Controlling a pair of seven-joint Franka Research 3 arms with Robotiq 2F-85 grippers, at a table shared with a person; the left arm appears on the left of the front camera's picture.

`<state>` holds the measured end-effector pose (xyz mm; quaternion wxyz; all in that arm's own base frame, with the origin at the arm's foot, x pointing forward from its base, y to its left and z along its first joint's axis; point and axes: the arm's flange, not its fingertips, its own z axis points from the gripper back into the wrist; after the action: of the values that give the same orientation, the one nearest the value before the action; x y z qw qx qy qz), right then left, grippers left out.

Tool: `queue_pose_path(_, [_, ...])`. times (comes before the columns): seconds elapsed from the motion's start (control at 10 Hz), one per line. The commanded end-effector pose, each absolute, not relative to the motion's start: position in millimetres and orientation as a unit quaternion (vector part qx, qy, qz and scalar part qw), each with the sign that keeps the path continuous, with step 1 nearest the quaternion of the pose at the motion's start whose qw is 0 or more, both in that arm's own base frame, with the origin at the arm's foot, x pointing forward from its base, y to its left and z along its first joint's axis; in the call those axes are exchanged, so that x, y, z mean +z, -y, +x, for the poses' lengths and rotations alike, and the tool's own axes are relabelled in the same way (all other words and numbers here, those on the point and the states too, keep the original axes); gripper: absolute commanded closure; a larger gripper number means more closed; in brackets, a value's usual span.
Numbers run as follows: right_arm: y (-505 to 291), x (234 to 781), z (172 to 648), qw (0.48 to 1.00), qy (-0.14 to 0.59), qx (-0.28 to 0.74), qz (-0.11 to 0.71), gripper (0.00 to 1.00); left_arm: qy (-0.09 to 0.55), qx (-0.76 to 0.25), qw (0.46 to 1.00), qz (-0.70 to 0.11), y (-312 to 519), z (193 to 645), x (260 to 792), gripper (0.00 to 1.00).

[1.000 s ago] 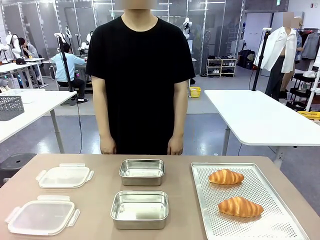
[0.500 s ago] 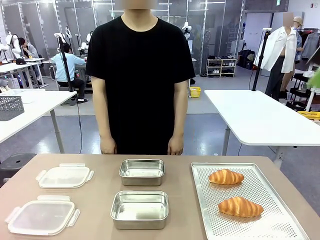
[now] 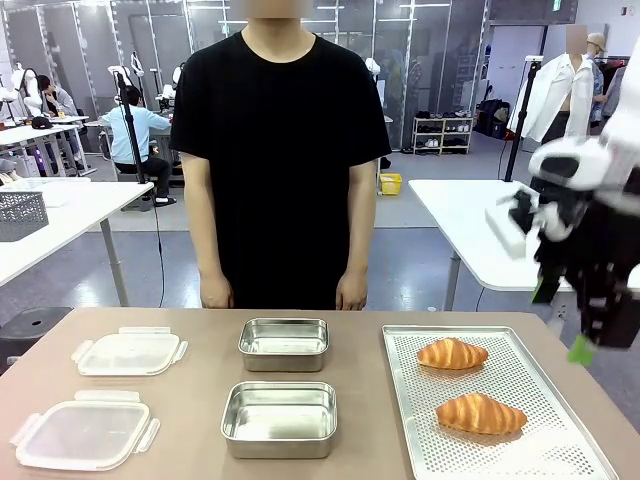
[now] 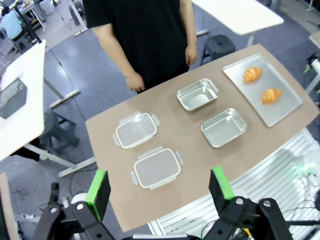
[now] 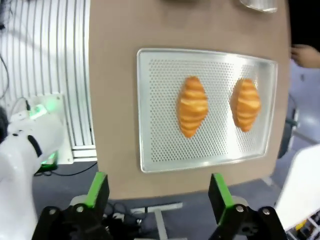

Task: Place the bread into the airtight container.
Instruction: Pick up a Butter Roll and place it into an empty Airtight Container.

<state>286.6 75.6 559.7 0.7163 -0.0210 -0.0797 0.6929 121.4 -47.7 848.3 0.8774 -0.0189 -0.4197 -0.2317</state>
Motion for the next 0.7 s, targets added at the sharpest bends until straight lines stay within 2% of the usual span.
queue_pose_path(0.0, [-74.2,517.0,295.1,0.692,0.071,0.719,0.004,0.00,0.424,-0.233,0.875,-0.018,48.2,115.0,850.8,0.00])
queue_pose_path(0.3, [-67.5,443.6,319.1,0.723,0.035,0.690,0.001,0.00,0.424,-0.233,0.875,-0.018,48.2,115.0,850.8,0.00])
queue_pose_path(0.6, [-66.6,405.2,336.2,0.731,0.035,0.681,0.001,0.00,0.424,-0.233,0.875,-0.018,48.2,115.0,850.8,0.00])
